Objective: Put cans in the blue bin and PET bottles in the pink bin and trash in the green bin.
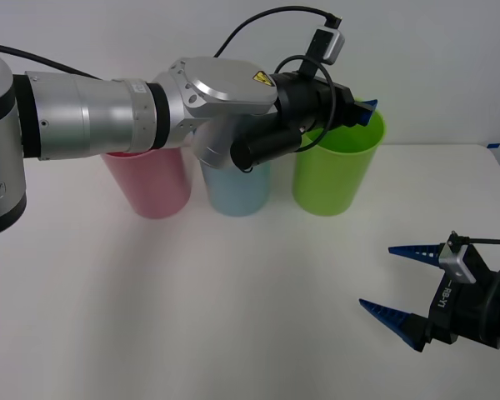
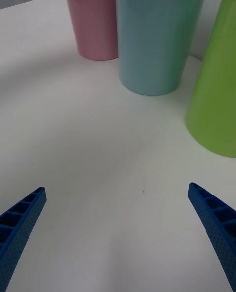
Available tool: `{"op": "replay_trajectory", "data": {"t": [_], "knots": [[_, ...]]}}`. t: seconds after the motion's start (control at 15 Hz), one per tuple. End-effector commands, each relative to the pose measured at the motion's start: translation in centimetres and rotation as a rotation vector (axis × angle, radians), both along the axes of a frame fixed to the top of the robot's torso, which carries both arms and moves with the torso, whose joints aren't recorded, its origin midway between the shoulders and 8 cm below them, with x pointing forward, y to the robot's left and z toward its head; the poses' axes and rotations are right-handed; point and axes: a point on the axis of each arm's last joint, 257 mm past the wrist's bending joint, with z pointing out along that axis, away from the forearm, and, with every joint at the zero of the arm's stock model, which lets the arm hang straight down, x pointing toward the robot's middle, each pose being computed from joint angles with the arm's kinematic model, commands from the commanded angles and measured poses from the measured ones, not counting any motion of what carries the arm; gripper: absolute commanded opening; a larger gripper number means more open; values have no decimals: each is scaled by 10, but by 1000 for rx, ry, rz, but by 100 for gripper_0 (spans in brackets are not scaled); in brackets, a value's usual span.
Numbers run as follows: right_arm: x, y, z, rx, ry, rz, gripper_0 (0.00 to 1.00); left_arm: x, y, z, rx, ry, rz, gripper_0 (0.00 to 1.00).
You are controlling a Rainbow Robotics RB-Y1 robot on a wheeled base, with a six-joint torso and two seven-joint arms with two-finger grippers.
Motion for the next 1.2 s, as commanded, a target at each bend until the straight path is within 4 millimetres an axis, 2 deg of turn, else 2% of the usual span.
{"op": "replay_trajectory", "data": {"t": [0.07, 0.33, 0.67, 0.8, 0.93, 1.0, 1.13, 1.2], "knots": [[0, 0, 0, 0, 0, 0, 100, 0, -9, 28, -65, 10, -34, 100], [0, 0, 0, 0, 0, 0, 100, 1, -18, 84, -192, 34, -109, 100], [0, 0, 0, 0, 0, 0, 100, 9, -7, 142, -312, 13, -167, 100], [0, 0, 0, 0, 0, 0, 100, 16, 9, 157, -341, -37, -160, 100], [0, 0, 0, 0, 0, 0, 100, 14, 24, 164, -362, -77, -171, 100], [0, 0, 0, 0, 0, 0, 100, 7, 35, 173, -381, -101, -186, 100], [0, 0, 0, 0, 0, 0, 100, -13, 59, 173, -388, -140, -220, 100], [0, 0, 0, 0, 0, 0, 100, -33, 75, 174, -398, -154, -250, 100]]}}
